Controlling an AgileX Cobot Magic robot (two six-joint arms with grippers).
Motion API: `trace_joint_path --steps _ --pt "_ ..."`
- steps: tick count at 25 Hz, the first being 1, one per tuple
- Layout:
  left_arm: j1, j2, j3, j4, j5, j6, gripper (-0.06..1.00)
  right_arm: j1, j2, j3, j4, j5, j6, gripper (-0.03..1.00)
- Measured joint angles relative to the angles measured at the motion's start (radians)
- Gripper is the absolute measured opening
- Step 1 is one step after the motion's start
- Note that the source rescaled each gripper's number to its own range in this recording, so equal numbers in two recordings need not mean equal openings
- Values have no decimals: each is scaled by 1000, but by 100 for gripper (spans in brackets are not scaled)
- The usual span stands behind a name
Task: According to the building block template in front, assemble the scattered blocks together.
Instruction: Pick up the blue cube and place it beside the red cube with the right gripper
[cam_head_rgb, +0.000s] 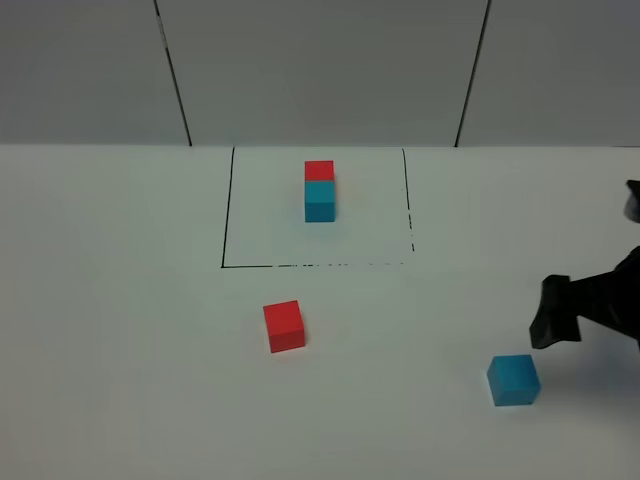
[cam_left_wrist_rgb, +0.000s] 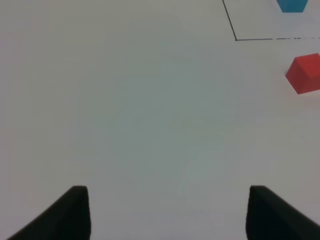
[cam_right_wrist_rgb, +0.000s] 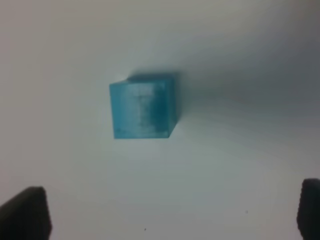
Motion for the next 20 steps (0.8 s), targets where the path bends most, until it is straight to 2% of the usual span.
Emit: trace_joint_path --steps 6,9,20 --pt "0 0 0 0 0 0 40 156 164 -8 -186 -102 165 99" --pt "0 0 0 1 0 0 40 211 214 -10 -247 -138 233 99" --pt "0 0 0 2 0 0 40 226 367 -48 -272 -216 275 99"
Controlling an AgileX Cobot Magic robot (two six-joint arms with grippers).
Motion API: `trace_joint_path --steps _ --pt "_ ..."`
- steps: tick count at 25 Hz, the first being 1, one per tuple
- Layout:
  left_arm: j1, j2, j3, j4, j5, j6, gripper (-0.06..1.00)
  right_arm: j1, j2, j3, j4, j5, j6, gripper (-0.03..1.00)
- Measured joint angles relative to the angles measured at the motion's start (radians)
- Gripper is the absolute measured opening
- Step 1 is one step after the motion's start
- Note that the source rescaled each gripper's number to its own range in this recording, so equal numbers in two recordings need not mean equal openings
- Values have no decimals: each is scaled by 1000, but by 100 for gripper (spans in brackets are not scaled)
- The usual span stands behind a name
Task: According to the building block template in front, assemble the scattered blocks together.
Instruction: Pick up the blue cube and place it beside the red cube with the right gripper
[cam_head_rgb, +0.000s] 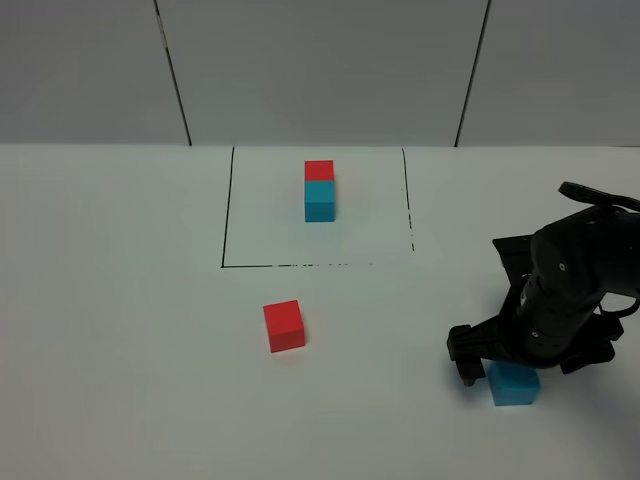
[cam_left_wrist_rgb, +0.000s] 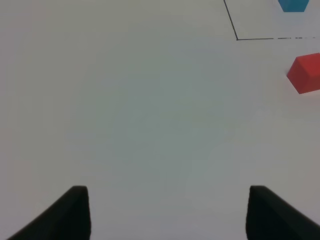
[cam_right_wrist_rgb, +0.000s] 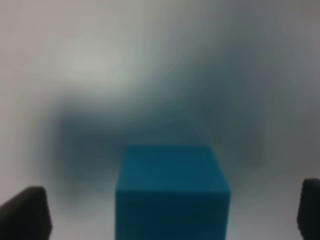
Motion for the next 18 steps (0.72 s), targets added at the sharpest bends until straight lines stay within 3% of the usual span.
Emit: trace_joint_path --steps 14,18 --pt "0 0 0 0 0 0 40 -15 76 1 3 -19 1 99" --pt "0 0 0 0 0 0 40 -16 81 0 11 -17 1 91"
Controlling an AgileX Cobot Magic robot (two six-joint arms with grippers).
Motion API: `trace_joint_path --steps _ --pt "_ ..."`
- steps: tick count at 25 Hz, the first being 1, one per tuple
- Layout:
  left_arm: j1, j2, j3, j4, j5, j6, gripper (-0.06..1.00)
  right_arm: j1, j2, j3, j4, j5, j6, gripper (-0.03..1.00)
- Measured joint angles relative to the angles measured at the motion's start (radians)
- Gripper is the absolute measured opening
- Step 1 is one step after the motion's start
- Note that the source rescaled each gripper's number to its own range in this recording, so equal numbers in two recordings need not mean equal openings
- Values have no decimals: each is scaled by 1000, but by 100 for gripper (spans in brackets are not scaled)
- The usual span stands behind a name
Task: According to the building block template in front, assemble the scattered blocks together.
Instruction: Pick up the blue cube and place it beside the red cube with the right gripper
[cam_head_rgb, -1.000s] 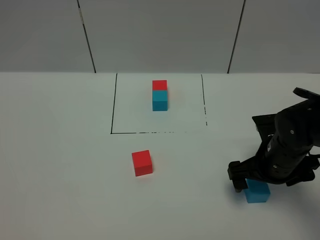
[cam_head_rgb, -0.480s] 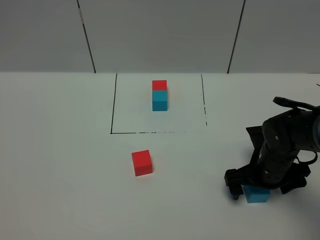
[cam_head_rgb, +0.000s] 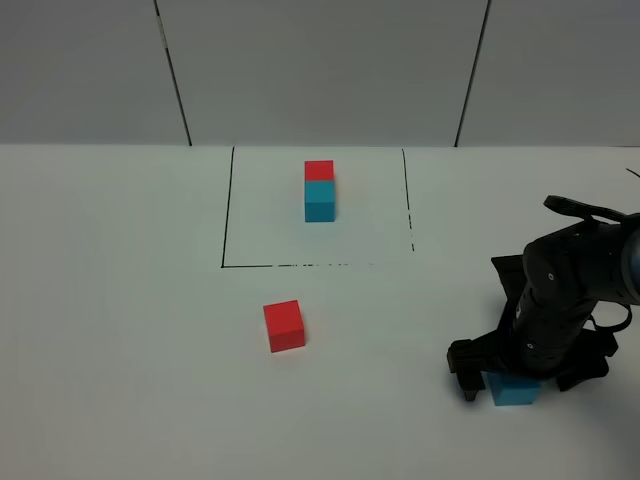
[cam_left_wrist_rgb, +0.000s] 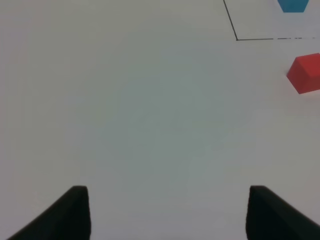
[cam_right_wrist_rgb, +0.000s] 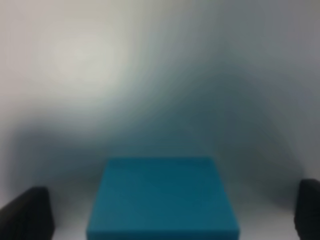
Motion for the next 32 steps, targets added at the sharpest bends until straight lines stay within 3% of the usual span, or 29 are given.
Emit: trace_joint_path --steps 4,6,10,15,18,21,27,32 --pt "0 0 0 0 0 0 40 0 3 0 21 3 0 68" --pt "0 0 0 0 0 0 40 5 3 -1 29 5 6 50" --pt "0 0 0 0 0 0 40 6 3 -2 23 46 18 0" --pt "0 0 0 0 0 -1 40 6 3 -20 -2 107 -1 1" --pt "0 0 0 0 0 -1 40 7 0 -85 -11 199 -83 1" --pt "0 0 0 0 0 0 40 25 -16 -216 -15 284 -267 1" --pt "0 0 0 0 0 0 40 142 -19 -424 -15 354 -869 1" --pt "0 0 0 0 0 0 40 245 67 -559 -50 391 -1018 1"
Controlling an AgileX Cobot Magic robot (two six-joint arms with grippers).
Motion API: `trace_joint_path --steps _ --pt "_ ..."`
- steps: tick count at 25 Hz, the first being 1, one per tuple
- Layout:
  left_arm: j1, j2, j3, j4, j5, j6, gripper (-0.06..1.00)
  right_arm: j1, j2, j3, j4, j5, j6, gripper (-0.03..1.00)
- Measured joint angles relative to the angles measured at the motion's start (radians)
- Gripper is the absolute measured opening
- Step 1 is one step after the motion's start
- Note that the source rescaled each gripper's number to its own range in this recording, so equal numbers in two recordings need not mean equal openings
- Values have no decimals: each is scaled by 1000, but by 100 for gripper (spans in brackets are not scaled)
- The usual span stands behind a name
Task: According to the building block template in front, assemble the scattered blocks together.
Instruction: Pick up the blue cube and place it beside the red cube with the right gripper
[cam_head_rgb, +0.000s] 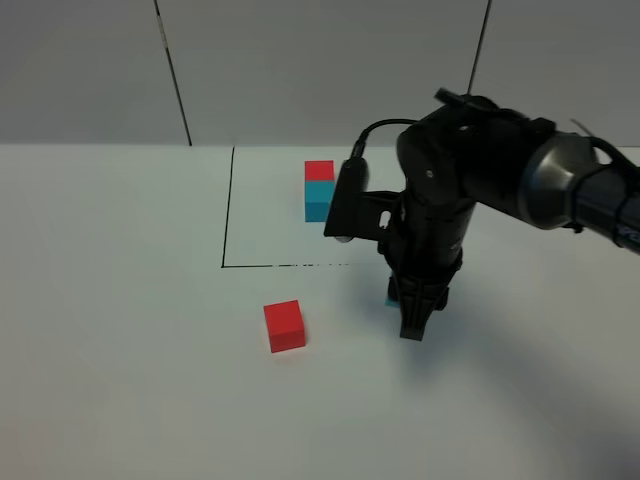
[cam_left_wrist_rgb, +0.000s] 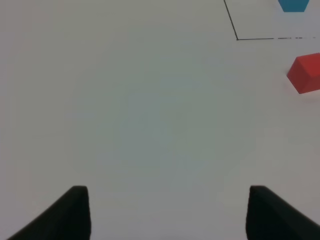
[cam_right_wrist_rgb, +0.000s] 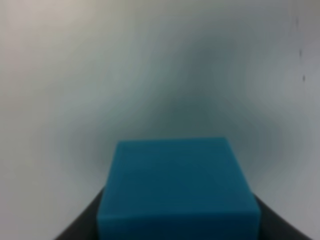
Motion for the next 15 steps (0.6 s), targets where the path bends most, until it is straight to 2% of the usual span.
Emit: trace_joint_path --steps 5,15 --pt "0 0 0 0 0 0 40 65 103 -98 -68 14 -18 1" --pt "0 0 0 0 0 0 40 104 284 -271 -66 97 -97 1"
